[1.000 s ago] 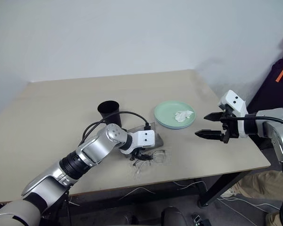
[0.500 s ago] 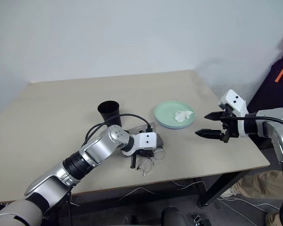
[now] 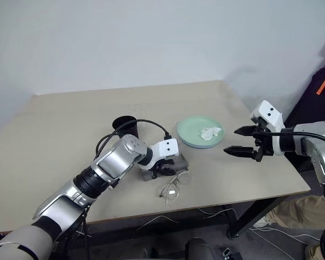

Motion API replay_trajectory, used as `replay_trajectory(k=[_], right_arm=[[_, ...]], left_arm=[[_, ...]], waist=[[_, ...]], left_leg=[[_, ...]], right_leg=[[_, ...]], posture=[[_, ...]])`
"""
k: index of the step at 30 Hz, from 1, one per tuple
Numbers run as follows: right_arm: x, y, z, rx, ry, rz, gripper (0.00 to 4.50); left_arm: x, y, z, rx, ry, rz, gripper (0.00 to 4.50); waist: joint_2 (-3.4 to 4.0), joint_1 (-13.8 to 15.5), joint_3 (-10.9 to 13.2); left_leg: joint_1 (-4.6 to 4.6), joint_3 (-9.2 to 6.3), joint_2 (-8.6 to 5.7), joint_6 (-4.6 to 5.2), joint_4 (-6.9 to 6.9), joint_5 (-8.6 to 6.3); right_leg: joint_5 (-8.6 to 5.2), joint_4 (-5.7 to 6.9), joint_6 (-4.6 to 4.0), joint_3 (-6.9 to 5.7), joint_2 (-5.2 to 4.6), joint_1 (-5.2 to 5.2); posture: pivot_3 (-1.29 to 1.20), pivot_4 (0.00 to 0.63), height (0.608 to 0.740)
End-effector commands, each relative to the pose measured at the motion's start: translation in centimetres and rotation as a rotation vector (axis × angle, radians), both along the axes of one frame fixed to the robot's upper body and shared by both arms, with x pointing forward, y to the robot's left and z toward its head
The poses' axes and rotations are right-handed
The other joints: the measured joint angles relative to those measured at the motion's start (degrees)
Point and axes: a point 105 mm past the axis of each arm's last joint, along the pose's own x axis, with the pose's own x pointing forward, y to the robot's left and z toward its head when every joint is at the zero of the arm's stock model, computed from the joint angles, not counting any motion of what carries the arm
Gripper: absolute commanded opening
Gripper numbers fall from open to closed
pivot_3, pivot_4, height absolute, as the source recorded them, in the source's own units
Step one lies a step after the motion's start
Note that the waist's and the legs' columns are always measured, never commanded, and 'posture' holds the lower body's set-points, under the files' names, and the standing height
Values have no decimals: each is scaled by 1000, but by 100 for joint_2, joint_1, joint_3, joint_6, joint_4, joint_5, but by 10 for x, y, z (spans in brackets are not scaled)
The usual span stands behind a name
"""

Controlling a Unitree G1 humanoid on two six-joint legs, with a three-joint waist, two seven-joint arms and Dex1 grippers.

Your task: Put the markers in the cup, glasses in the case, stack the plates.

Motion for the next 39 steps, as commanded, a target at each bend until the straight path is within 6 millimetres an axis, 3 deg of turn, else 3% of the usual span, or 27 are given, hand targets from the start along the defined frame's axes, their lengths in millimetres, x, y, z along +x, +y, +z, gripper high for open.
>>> replay_trajectory(k=[1, 11, 20, 39], right_arm=[[2, 2, 10, 3, -45, 10, 4500], [0, 3, 9, 3, -42, 11, 4500], [1, 5, 8, 4, -43, 11, 4500], [-1, 7, 8, 10, -48, 5, 4500]], left_arm=[[6, -5, 21, -50, -19, 42, 2327], [-13, -9, 13, -24, 123, 69, 2327], [-18, -12, 11, -17, 162, 93, 2327], [-24, -9, -13, 53, 181, 99, 2327]], waist=[[0, 0, 0], [0, 0, 0], [0, -1, 0], [0, -1, 0]], left_leg=[[0, 1, 0, 3, 0, -2], [-1, -2, -2, 8, -1, -6], [0, 0, -1, 8, 2, -6], [0, 1, -1, 8, 2, -5]], right_leg=[[0, 0, 0, 1, 0, 0], [0, 2, 0, 0, 0, 0], [0, 2, 0, 0, 0, 0], [0, 3, 0, 1, 0, 0]], posture=[[0, 0, 727], [0, 0, 727], [0, 0, 727], [0, 0, 727]])
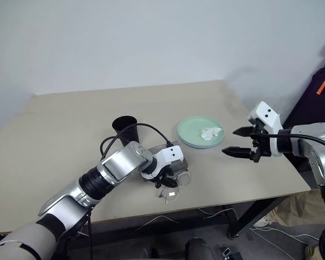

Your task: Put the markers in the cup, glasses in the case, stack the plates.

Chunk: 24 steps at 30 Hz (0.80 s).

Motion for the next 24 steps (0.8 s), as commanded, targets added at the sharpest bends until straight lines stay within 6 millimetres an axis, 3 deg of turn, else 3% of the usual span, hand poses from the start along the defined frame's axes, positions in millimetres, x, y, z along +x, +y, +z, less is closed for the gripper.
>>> replay_trajectory(k=[1, 2, 5, 10, 19, 24], right_arm=[[0, 5, 14, 13, -55, 19, 4500], [0, 4, 14, 13, -55, 18, 4500], [-1, 4, 13, 12, -55, 14, 4500], [-1, 3, 13, 11, -58, 12, 4500], [2, 3, 14, 6, -64, 14, 4500], [3, 4, 14, 6, -66, 16, 4500]], left_arm=[[4, -1, 4, -1, -27, -3, 2327], [4, -1, 4, -1, -26, -2, 2327], [5, -2, 3, 1, -25, 3, 1786], [8, -1, 2, 6, -22, 25, 68], [15, 2, 4, -8, -32, 43, 30], [24, -4, 32, -141, -74, 20, 30]], waist=[[0, 0, 0], [0, 1, 0], [0, 1, 0], [1, 2, -1], [1, -1, 0], [2, 2, -1]], left_leg=[[0, 0, 0, 0, 0, 0], [1, 0, 0, 0, 0, 0], [0, 0, 0, 0, 1, 0], [1, 1, -1, 0, 3, 0], [1, 5, 2, 1, 11, 1], [-1, 4, 3, 3, 12, 2]], right_leg=[[0, 0, 0, 0, 0, 0], [0, 0, 0, 0, 0, 0], [0, 0, 0, 0, 0, 1], [0, 0, 0, 1, 0, 3], [0, 0, 0, 0, 0, 5], [-1, 0, 0, 0, 0, 4]], posture=[[0, 0, 727], [0, 0, 727], [0, 0, 727], [0, 0, 727], [0, 0, 727], [0, 0, 727]])
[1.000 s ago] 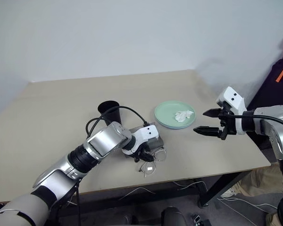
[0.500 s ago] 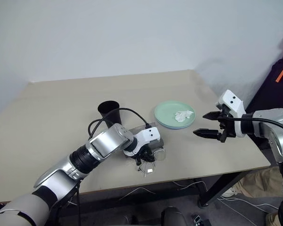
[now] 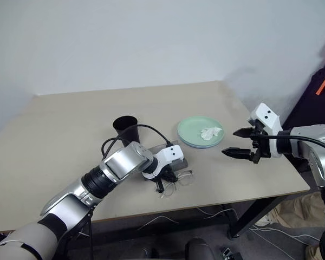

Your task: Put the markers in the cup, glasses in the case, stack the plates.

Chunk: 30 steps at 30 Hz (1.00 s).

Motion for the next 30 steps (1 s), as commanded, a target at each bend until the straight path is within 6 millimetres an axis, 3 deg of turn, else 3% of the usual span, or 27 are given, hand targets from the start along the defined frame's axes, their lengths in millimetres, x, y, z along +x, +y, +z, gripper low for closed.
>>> replay_trajectory(k=[1, 6, 13, 19, 30], right_arm=[[4, 4, 16, 3, -66, 20, 4500], [6, 4, 18, 6, -70, 20, 4500], [7, 6, 17, 14, -77, 21, 4500], [7, 7, 17, 21, -86, 14, 4500], [4, 4, 17, 19, -90, 0, 4500]], left_arm=[[18, -5, 41, -135, -104, -16, 30], [27, -1, 81, -276, -151, -53, 30], [73, 21, 97, -221, -304, 37, 30], [91, 37, 65, -68, -345, 60, 30], [68, 28, 27, 8, -269, -23, 30]], waist=[[0, 0, 0], [2, -4, -1], [4, 3, -3], [3, 6, -2], [3, 119, -2]], left_leg=[[-1, 0, 0, 0, 0, 0], [-2, 2, 1, 1, 1, 0], [-2, -3, -6, 3, -12, -2], [-6, -3, -8, 6, -11, -4], [-8, -4, -7, 7, -10, -4]], right_leg=[[0, 0, 0, 0, 0, 0], [0, -1, 0, 0, 0, -2], [1, 0, 1, 1, 0, -2], [1, -1, 1, 4, -1, -3], [2, 3, 2, 3, -1, -5]], posture=[[0, 0, 727], [0, 0, 727], [0, 0, 727], [0, 0, 727], [0, 0, 727]])
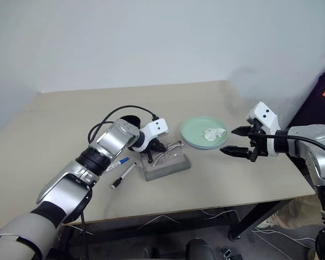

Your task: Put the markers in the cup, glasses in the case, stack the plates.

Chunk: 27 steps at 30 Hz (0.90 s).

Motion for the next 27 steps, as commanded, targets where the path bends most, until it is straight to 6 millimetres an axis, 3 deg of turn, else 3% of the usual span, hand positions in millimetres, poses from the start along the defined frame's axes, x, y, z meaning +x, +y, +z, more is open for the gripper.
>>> replay_trajectory(k=[1, 15, 18, 25, 27], right_arm=[[1, 0, 18, 0, -72, 4, 4500], [5, 5, 21, -7, -84, 23, 4500], [5, 5, 20, -7, -83, 24, 4500], [6, 7, 22, -3, -90, 28, 4500], [6, 7, 22, -2, -92, 29, 4500]], left_arm=[[-5, -10, 9, 10, -40, -53, 30], [-24, -7, -9, 106, -4, -66, 30], [-23, -8, -2, 89, -13, -65, 684], [-4, -11, 35, 7, -109, -25, 3049], [-1, -13, 50, -35, -129, -22, 3049]], waist=[[0, 1, 0], [2, -3, -1], [1, -2, -1], [0, 1, 0], [0, 3, 0]], left_leg=[[0, 0, 0, 0, 1, 0], [5, 3, 4, 0, 4, 0], [5, 2, 4, 1, 4, 0], [0, 1, 2, 1, 4, 0], [0, 1, 2, 1, 4, 0]], right_leg=[[0, 0, 0, 0, 0, 0], [0, 1, 0, -1, 1, 2], [0, 1, 0, -1, 2, 2], [0, -1, 0, 0, 1, 0], [0, 0, 0, 0, 1, 0]], posture=[[0, 0, 727], [0, 0, 727], [0, 0, 727], [0, 0, 727], [0, 0, 727]])
